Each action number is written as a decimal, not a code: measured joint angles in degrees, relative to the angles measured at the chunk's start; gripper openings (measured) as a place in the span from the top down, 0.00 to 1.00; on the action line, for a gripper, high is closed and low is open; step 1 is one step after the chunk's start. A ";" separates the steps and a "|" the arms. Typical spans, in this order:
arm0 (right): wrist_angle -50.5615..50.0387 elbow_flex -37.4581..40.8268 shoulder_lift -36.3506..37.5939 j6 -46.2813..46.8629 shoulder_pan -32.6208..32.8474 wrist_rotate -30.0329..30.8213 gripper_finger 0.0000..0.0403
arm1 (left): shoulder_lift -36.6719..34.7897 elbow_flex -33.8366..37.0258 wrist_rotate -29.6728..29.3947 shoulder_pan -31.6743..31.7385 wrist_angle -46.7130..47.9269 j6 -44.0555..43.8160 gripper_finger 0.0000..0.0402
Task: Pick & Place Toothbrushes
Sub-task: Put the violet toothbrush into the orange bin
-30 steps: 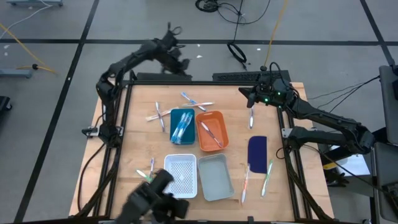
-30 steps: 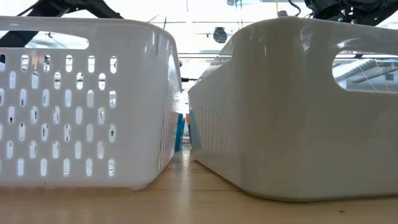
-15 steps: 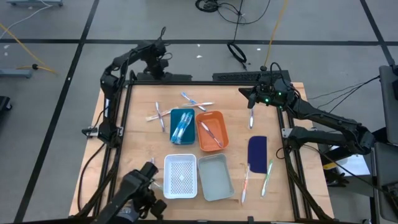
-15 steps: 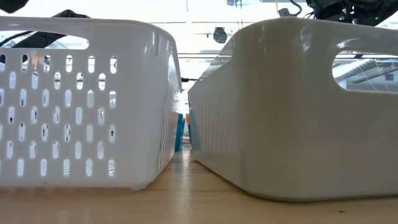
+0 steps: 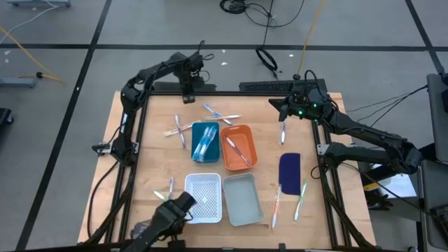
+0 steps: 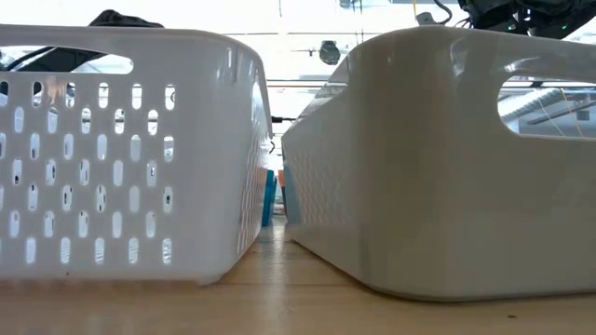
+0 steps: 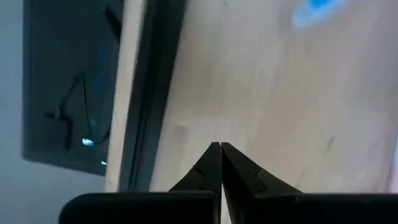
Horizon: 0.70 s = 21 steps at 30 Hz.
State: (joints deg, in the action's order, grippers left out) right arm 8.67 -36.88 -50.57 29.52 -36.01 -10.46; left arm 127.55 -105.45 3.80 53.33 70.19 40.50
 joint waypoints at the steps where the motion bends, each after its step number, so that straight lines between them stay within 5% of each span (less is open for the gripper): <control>1: -0.01 0.00 0.00 0.00 0.00 -0.04 1.00 | 0.00 0.00 0.06 0.19 0.38 3.05 0.98; 9: -0.39 0.00 -0.02 -0.15 0.00 -0.07 1.00 | 0.00 0.00 9.81 3.91 3.25 33.42 0.98; 21: -0.37 0.00 -0.02 0.14 0.00 0.00 1.00 | 0.34 0.24 12.68 5.93 -1.95 55.07 0.99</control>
State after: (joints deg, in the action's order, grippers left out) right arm 8.29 -36.88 -50.59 29.65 -36.01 -10.46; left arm 127.88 -105.21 16.47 59.27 68.24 95.57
